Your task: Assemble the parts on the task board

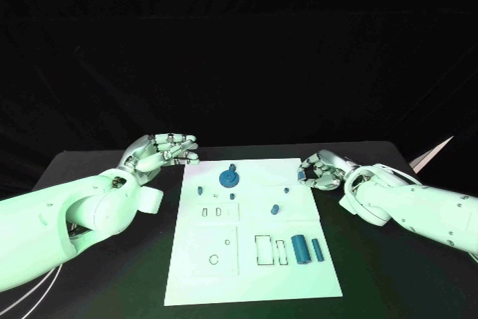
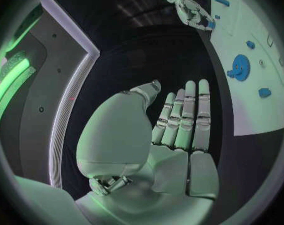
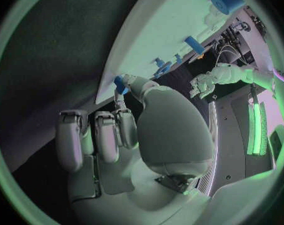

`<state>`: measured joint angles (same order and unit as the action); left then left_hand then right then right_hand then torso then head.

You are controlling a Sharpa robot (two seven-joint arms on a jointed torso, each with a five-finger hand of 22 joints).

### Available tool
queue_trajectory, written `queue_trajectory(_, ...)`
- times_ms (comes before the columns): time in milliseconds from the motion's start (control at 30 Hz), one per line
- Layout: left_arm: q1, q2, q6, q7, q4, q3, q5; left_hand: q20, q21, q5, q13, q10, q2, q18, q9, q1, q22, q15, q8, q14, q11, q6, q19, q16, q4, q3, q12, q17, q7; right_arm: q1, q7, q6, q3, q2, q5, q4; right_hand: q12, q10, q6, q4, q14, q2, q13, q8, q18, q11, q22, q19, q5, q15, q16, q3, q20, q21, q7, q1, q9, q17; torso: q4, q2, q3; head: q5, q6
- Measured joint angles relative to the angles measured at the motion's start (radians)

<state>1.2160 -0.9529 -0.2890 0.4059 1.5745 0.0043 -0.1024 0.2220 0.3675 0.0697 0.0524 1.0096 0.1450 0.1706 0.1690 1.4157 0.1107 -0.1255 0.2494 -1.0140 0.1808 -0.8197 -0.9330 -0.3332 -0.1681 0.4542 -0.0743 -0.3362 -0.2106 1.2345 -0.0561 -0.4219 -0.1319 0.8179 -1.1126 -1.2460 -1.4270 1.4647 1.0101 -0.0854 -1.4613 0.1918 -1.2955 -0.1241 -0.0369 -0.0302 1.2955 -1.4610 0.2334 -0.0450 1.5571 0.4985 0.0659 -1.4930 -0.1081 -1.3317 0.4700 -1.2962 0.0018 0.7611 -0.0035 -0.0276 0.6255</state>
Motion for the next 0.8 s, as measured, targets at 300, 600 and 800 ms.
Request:
queue_trajectory(300, 0.0, 0.0, 0.0, 0.0, 0.0, 0.0, 0.0, 0.0, 0.0, 0.0, 0.0, 0.0, 0.0, 0.0, 0.0, 0.0, 0.0, 0.0, 0.0, 0.0, 0.0, 0.0, 0.0, 0.0, 0.0, 0.0, 0.0, 0.0, 0.0, 0.0, 0.013, -0.045, 0.0, 0.004, -0.002, -0.018, 0.0, 0.0, 0.002, 0.0, 0.0, 0.0, 0.0, -0.008, 0.0, 0.0, 0.0, 0.0, -0.008, 0.0, 0.0, 0.0, 0.0, -0.011, 0.002, 0.0, 0.0, 0.0, 0.0003, 0.0, -0.0001, -0.001, 0.0)
queue_trajectory(600, 0.0, 0.0, 0.001, -0.001, -0.003, 0.0, 0.0, 0.0, 0.0, 0.0, 0.0, 0.0, 0.0, 0.0, 0.0, 0.0, 0.0, 0.0, 0.0, 0.0, 0.0, 0.0, 0.0, 0.0, 0.0, 0.0, 0.0, 0.0, 0.0, 0.018, 0.133, -0.058, 0.003, 0.028, -0.014, -0.143, 0.0, 0.0, 0.002, 0.015, 0.0, 0.0, 0.0, -0.008, 0.0, 0.0, 0.0, 0.0, -0.008, 0.0, 0.0, 0.015, 0.0, -0.011, 0.002, 0.0, 0.0, 0.0, -0.0016, -0.002, -0.0004, 0.0, 0.002)
queue_trajectory(800, 0.0, 0.004, 0.001, -0.002, -0.01, 0.0, 0.0, 0.0, 0.0, 0.0, 0.0, 0.0, 0.0, 0.0, 0.0, 0.0, 0.0, 0.0, 0.0, 0.0, 0.0, 0.0, 0.0, 0.0, 0.0, 0.0, 0.0, -0.001, 0.0, 0.034, 0.24, -0.074, 0.005, 0.016, -0.049, -0.268, 0.0, 0.0, -0.013, 0.015, 0.0, -0.013, 0.0, -0.019, 0.0, 0.0, 0.0, 0.0, -0.007, 0.0, 0.0, 0.015, 0.0, -0.011, 0.001, 0.013, 0.001, 0.0, -0.0022, -0.005, -0.0006, 0.013, 0.013)
